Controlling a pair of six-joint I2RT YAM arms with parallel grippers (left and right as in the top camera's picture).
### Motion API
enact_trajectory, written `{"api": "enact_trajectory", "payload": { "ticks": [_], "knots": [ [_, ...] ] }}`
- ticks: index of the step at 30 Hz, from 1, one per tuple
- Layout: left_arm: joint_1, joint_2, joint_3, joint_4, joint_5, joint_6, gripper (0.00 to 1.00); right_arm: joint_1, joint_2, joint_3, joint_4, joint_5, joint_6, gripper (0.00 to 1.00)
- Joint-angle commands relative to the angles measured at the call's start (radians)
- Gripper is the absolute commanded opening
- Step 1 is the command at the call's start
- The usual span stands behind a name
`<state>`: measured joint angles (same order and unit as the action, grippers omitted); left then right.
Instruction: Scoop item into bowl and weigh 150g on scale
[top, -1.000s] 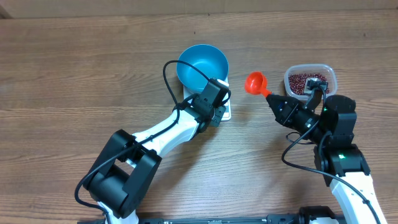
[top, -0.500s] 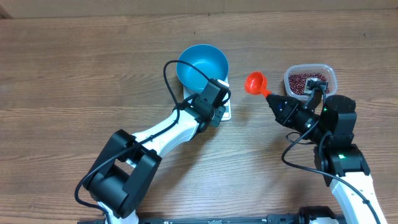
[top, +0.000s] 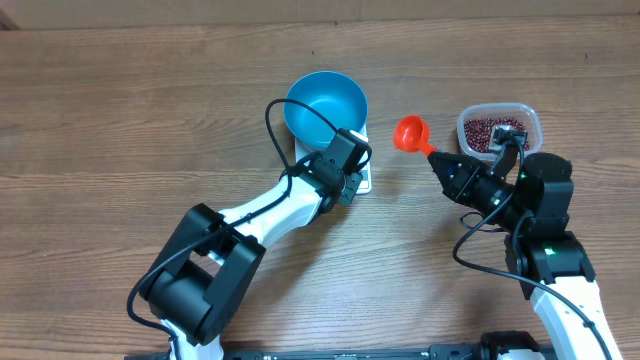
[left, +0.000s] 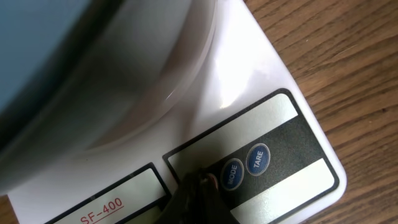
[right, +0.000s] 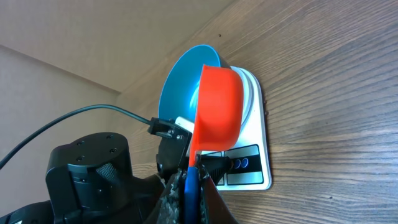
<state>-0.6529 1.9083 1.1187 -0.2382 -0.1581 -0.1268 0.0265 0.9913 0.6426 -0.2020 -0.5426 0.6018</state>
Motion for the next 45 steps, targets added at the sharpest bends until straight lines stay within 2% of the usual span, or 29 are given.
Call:
{"api": "enact_trajectory", "payload": {
  "ticks": [1,25,31,38,40,41,45],
  "knots": [
    [0.003,0.034,-0.003,0.010,-0.010,0.014,0.04,-0.003,-0.002,0.013,0.009,0.003,-0.001,0.04],
    [0.002,0.047,-0.003,-0.050,0.007,0.007,0.04,-0.003,-0.002,0.013,0.010,0.003,-0.001,0.04],
    [0.001,-0.112,-0.003,-0.115,0.045,0.007,0.04,-0.003,-0.002,0.013,0.010,0.003,-0.001,0.04],
    [0.002,-0.292,-0.003,-0.280,0.044,0.008,0.04,-0.003,-0.002,0.013,0.010,0.002,-0.001,0.04],
    [0.002,-0.322,-0.003,-0.305,0.044,0.008,0.63,-0.003,-0.002,0.013,0.009,-0.001,-0.001,0.04],
    [0.002,-0.332,-0.003,-0.314,0.044,0.008,1.00,-0.003,-0.002,0.013,0.009,-0.001,-0.001,0.04],
    [0.013,-0.353,-0.003,-0.370,0.044,0.015,0.99,-0.003,-0.002,0.013,0.009,-0.009,-0.001,0.04]
  ]
}}
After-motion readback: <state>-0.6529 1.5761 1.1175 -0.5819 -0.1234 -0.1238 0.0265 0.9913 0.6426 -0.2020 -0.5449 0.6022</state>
